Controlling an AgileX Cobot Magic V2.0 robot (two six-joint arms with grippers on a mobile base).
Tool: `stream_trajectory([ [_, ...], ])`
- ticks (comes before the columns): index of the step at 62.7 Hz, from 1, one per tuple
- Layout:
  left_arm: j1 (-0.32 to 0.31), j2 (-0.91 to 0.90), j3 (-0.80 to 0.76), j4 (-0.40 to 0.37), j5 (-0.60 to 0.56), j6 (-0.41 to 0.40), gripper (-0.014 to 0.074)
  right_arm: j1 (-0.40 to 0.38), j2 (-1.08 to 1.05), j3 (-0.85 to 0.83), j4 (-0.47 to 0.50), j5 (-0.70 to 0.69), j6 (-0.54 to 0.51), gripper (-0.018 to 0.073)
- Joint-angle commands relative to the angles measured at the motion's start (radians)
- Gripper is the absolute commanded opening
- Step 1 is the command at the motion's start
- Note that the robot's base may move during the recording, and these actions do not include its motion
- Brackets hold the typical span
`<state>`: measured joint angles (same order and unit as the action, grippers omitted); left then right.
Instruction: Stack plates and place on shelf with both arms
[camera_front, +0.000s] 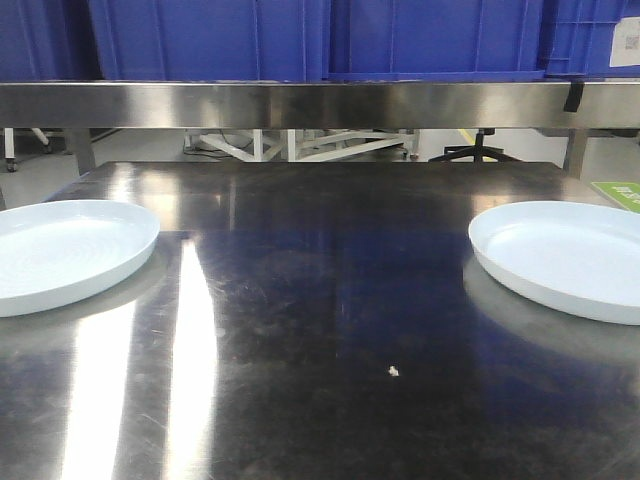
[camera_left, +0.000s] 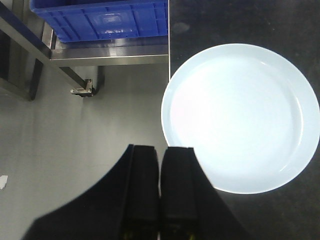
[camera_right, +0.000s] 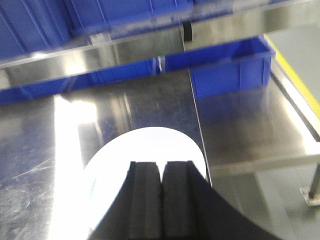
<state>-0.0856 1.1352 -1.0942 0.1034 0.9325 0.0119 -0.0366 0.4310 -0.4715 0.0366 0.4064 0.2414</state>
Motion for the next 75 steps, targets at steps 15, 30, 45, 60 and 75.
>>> stream_trajectory([
  [15,-0.006,-0.017,-0.036,0.004,-0.043,-0.002,0.0097,-0.006,0.357,-0.152,-0.010,-0.170,-0.008,0.0057],
  [30,-0.006,-0.017,-0.036,0.004,-0.051,-0.002,0.0097,-0.006,0.452,-0.150,-0.010,-0.196,-0.008,0.0057],
  [45,-0.006,-0.017,-0.036,0.000,-0.061,-0.002,0.0098,-0.006,0.457,-0.150,-0.010,-0.194,-0.008,0.0070],
  [60,-0.006,0.000,-0.036,0.002,-0.096,-0.012,0.0136,-0.006,0.457,-0.150,-0.010,-0.195,-0.008,0.0435],
  [75,-0.006,0.100,-0.036,0.004,-0.128,-0.012,0.0470,-0.006,0.457,-0.150,-0.010,-0.195,-0.008,0.0478],
])
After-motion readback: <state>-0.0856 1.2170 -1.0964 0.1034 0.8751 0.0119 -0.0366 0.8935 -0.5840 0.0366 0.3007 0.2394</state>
